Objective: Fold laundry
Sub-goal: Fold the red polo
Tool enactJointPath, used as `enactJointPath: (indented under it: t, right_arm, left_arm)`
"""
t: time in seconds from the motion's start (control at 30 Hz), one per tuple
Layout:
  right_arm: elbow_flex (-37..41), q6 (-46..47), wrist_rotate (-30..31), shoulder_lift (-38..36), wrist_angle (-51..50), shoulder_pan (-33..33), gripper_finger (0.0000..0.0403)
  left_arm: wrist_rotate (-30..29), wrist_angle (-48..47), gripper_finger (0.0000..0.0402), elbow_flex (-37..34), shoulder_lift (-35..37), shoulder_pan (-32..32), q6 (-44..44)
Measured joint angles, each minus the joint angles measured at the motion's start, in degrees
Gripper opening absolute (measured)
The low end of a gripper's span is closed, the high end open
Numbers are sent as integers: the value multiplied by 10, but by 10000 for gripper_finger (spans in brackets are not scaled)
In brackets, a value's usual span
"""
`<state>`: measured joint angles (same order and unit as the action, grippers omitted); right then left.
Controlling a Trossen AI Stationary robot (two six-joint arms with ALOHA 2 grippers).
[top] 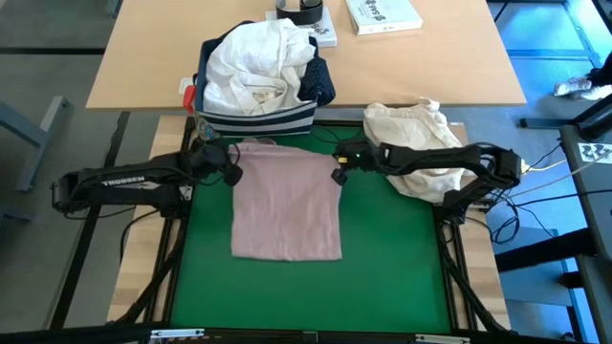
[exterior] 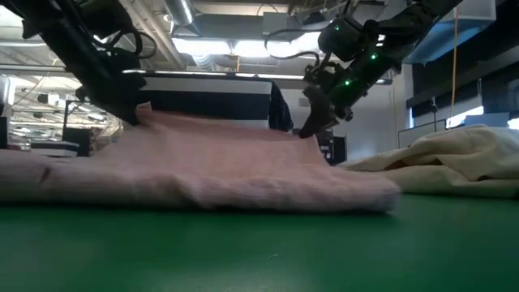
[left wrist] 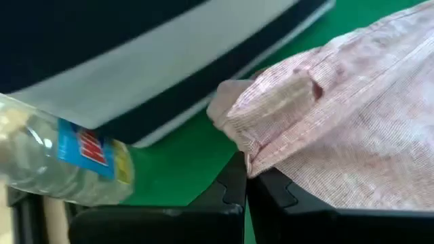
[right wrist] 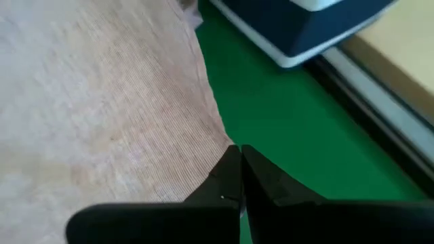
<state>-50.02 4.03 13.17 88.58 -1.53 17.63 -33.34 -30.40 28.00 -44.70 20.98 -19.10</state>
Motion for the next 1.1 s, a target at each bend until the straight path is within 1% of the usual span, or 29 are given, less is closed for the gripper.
enactJointPath:
  t: [0.13,0.23,0.33,0.4,0.47,0.57,0.63,0.77,0.83,0.9,0.97,1.03,1.1]
  right_arm:
    - [0,-1,35,19,13,4,1]
    - [0,0,53,27,15,12,1]
    - [0,0,96,27,21,23,1]
    - [0,2,93,27,19,37,1]
    - [0,7,76,28,13,47,3]
    - [1,24,69,32,13,46,18]
    - [1,34,74,34,21,45,32]
    - [1,48,72,35,22,46,72]
    - [0,47,71,34,19,46,95]
    - [-9,47,57,26,-14,46,116]
    - [-31,47,16,15,-46,46,134]
    - [-50,48,-59,5,-73,45,146]
    - [-56,48,-163,4,-68,39,152]
  left_arm:
    - [-1,70,1,-26,-14,27,43]
    - [3,109,1,-32,-31,56,82]
    - [26,153,1,-32,-47,88,125]
    - [56,173,1,-32,-57,109,141]
    - [73,182,2,-32,-67,124,149]
    - [95,181,8,-32,-83,139,158]
    - [103,180,19,-32,-88,147,158]
    - [116,178,54,-31,-90,154,158]
    - [132,157,74,-19,-88,154,153]
    - [174,129,93,6,-80,154,148]
    - [244,102,108,33,-74,154,140]
    - [337,83,118,49,-74,148,122]
    - [445,94,124,51,-74,133,104]
